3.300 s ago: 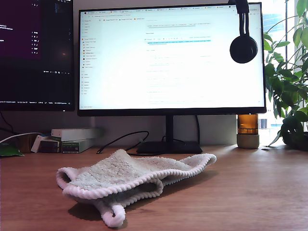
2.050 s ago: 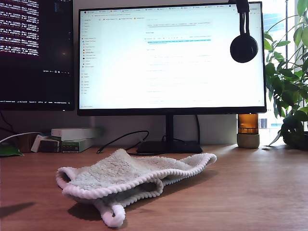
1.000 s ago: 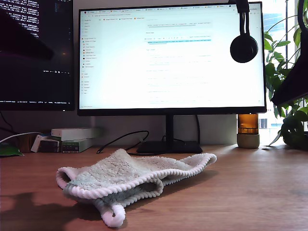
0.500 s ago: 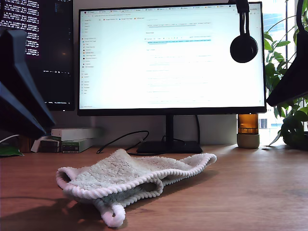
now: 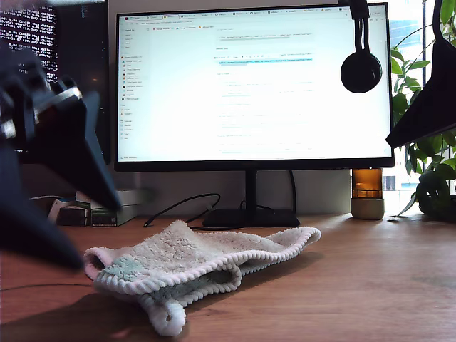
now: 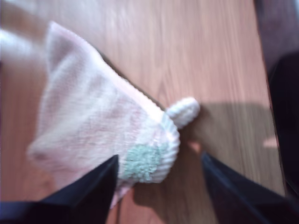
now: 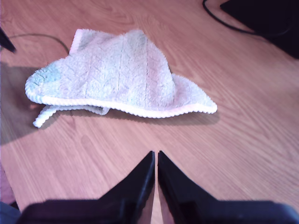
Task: Fold the tea towel to a neat square and place it to the right
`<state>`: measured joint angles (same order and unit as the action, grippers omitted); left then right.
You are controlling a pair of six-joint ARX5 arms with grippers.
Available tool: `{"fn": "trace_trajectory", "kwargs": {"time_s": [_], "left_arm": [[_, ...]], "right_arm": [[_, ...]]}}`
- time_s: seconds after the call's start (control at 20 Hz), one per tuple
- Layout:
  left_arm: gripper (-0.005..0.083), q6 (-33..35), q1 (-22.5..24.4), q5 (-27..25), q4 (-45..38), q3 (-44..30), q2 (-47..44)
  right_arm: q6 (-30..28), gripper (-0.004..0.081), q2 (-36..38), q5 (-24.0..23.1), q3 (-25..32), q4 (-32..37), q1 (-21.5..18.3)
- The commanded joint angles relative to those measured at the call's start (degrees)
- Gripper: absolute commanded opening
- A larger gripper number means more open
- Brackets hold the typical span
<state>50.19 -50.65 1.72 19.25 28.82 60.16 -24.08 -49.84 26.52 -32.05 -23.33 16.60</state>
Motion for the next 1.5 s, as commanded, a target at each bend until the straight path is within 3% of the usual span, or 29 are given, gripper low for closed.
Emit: {"fn": "trace_trajectory", "kwargs": {"time_s": [0.0, 0.25, 0.75, 1.25, 1.45], "left_arm": [[0.0571, 3.8, -1.0, -1.4, -0.5, -0.5, 3.4], [0.0568, 4.2, -2.4, -7.5, -8.0, -0.5, 8.5], [0.0514, 4.3, -2.4, -7.8, -14.9, -0.5, 12.7], [0.0512, 8.7, -2.4, -7.9, -14.5, -0.5, 16.5], [0.0507, 8.7, -2.4, -12.1, -19.0, -0.5, 15.9]], "right_arm": [[-0.2, -0.0012, -0.2, 0.0, -0.4, 0.4, 0.2], [-0.2, -0.0012, -0.2, -0.1, -0.4, 1.1, 0.2], [-0.2, -0.0012, -0.2, -0.1, -0.4, 1.2, 0.2], [-0.2, -0.0012, -0.2, -0.1, -0.4, 1.2, 0.2], [-0.2, -0.0012, -0.2, -0.1, -0.4, 1.2, 0.2]]}}
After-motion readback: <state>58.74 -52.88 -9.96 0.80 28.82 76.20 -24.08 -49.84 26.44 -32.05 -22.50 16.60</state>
